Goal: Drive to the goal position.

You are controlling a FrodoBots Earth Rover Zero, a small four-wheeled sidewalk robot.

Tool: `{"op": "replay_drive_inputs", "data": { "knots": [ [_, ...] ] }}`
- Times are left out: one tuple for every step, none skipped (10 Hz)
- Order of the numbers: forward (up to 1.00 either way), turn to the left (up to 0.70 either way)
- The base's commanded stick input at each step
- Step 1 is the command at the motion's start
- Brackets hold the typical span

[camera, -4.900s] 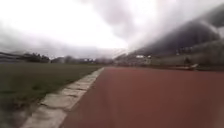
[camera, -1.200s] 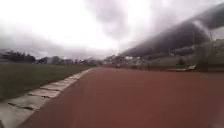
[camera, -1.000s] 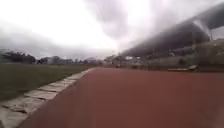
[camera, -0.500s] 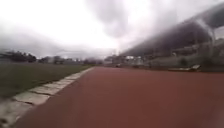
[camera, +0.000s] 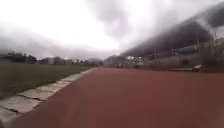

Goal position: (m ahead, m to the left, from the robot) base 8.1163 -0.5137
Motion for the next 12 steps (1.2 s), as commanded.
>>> {"op": "replay_drive_inputs", "data": {
  "knots": [
    [0.7, 0.0],
    [0.7, 0.0],
    [0.7, 0.0],
    [0.7, 0.0],
    [0.7, 0.0],
    [0.7, 0.0],
    [0.7, 0.0],
    [0.7, 0.0],
    [0.7, 0.0],
    [0.7, 0.0],
    [0.7, 0.0],
    [0.7, 0.0]
  ]
}}
